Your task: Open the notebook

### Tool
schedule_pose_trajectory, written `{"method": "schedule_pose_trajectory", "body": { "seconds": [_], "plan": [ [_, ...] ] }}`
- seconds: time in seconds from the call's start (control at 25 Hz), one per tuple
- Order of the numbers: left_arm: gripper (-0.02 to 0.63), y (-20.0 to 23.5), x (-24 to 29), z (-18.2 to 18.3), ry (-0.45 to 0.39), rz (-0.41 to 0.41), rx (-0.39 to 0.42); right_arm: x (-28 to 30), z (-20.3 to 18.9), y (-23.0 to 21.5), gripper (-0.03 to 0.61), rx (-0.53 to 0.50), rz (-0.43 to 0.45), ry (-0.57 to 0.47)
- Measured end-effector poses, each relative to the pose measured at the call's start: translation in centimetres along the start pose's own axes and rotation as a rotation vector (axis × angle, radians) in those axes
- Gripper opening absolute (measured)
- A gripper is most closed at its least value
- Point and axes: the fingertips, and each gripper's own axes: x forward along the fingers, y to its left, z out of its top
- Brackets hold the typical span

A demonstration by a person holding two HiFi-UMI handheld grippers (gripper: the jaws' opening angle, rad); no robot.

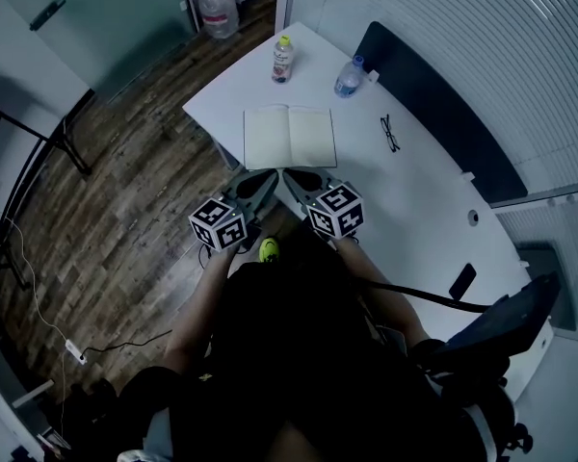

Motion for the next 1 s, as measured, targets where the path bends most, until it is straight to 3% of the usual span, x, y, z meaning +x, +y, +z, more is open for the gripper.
{"method": "schedule_pose_trajectory", "body": {
  "seconds": [0.4,1.0],
  "plan": [
    [0.005,-5.7,-1.2,-1.3,-0.015,0.013,0.013,-4.9,-0.6,2.7,0.021,-0.005,0.018,-0.038],
    [0.005,-17.1,-4.3,-7.1,-0.027,0.046,0.081,-14.3,-5.0,9.4,0.021,-0.049,0.079,-0.081]
  ]
}}
